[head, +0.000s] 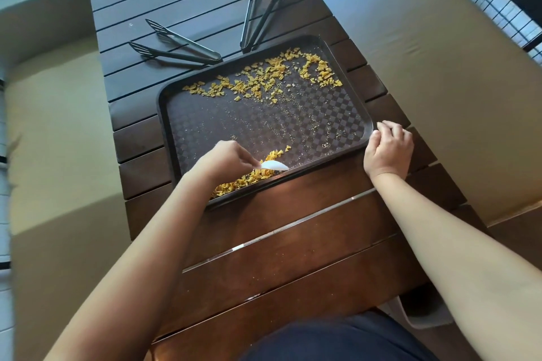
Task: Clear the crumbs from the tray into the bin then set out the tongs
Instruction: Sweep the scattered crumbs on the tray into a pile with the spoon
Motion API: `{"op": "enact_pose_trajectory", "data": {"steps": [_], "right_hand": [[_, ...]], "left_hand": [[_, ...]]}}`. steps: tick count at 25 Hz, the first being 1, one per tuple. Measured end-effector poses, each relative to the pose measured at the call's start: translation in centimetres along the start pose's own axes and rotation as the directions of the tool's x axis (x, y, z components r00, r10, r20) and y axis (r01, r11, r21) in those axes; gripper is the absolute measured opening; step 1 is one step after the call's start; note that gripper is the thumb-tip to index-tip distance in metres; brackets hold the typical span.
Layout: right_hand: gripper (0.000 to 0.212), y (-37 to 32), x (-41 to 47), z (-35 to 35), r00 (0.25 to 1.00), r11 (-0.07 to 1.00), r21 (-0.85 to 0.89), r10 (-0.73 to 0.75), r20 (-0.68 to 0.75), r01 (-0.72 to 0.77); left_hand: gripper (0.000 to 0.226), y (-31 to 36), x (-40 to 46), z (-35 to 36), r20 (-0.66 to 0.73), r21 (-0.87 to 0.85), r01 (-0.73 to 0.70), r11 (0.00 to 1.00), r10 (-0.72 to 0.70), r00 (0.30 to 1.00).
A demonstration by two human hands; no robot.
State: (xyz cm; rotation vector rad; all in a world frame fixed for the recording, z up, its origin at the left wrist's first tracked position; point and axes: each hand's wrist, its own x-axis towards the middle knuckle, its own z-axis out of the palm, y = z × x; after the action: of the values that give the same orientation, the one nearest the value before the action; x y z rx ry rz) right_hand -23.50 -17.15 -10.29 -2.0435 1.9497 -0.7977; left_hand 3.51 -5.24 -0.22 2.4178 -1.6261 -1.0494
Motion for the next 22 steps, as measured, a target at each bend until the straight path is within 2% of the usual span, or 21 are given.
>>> {"op": "enact_pose_trajectory", "data": {"steps": [6, 10, 15, 20, 22], "right_hand": [[0.048, 0.2, 0.1, 0.2, 1.0, 1.0, 0.002, -0.017, -0.009, 0.017], [0.048, 0.2, 0.1, 0.2, 0.999, 1.0, 0.004, -0.027, -0.02, 0.027], [0.048, 0.2, 0.1, 0.1, 0.999, 0.999, 0.002, -0.032, -0.026, 0.032], [0.048, 0.1, 0.0, 0.2, 0.999, 1.0, -0.002, -0.031, -0.024, 0.031], [0.047, 0.1, 0.0, 0.2, 0.999, 1.0, 0.0, -0.031, -0.027, 0.031]], "left_hand": [[0.013, -1.7, -0.8, -3.2, 0.021, 0.174, 0.082, 0.981, -0.087, 0.996], [0.014, -0.6, -0.7, -2.4, -0.016, 0.005, 0.012, 1.0, -0.012, 1.0], [0.016, -0.8, -0.8, -0.7, 0.013, 0.02, 0.034, 0.999, -0.034, 0.999], [0.015, -3.3, -1.6, -2.4, 0.069, 0.052, 0.097, 0.994, -0.101, 0.992], [0.015, -3.4, -1.3, -2.8, 0.048, -0.033, 0.09, 0.995, -0.088, 0.995]]}}
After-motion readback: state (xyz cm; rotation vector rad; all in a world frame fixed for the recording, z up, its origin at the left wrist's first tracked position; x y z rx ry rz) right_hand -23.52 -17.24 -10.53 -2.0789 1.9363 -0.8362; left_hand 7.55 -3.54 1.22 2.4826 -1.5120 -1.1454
